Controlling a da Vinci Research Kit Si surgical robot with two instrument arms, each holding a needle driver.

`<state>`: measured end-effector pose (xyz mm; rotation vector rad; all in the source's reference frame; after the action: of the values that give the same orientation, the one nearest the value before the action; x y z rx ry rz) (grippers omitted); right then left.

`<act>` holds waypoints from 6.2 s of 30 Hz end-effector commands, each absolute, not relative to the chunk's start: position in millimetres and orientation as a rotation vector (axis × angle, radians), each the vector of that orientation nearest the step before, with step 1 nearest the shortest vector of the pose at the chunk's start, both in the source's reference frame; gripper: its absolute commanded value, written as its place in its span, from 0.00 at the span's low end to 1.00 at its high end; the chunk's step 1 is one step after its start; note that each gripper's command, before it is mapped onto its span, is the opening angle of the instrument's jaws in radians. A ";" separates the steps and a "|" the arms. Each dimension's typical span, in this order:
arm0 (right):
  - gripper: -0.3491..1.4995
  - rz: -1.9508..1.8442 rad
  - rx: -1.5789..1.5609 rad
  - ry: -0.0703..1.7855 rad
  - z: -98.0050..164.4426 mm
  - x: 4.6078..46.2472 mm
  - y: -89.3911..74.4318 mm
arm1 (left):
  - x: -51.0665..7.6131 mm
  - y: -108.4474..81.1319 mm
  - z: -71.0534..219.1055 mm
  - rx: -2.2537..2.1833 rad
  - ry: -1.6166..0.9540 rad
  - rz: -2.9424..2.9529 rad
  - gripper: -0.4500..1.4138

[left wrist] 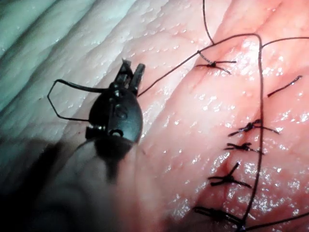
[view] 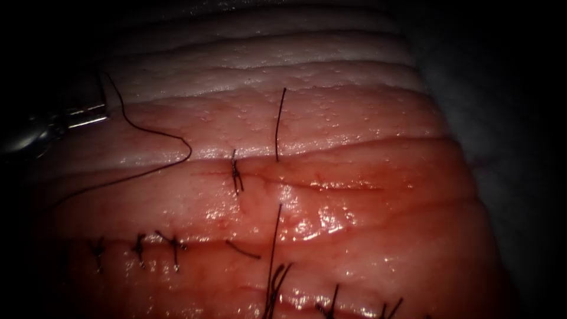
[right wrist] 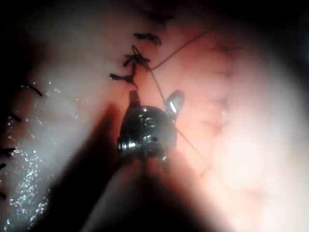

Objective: Wound Closure
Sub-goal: Grab and pull suture through wound with right end-effector until short tail remains, then set needle down from left gripper, then pick up thread with left hand, then hold suture with right hand to regrasp suture at further distance from wound with left hand

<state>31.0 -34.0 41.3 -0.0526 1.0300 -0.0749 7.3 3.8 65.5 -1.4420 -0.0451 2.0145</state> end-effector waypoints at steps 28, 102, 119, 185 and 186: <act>0.92 0.001 -0.188 1.076 42.6 22.0 -28.4 | -4.8 13.2 76.5 -1.379 -0.111 2.118 0.00; 0.78 0.055 -0.200 1.077 46.0 19.1 -26.9 | -18.7 -11.1 50.2 -2.185 0.034 2.775 0.00; 0.82 0.189 -0.328 1.138 49.5 26.1 -17.5 | -16.6 -2.7 51.5 -2.148 0.080 2.637 0.00; 0.00 0.500 -0.146 1.183 59.9 21.8 -11.3 | -16.5 -10.5 54.2 -2.398 0.025 2.769 0.42; 0.00 0.498 -0.145 1.181 59.9 21.8 -11.4 | -16.5 -10.3 54.2 -2.388 0.029 2.775 0.00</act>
<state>21.1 -11.5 59.4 -0.1446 1.1782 0.5000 -16.0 -10.3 53.7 -2.3858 0.0264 2.7790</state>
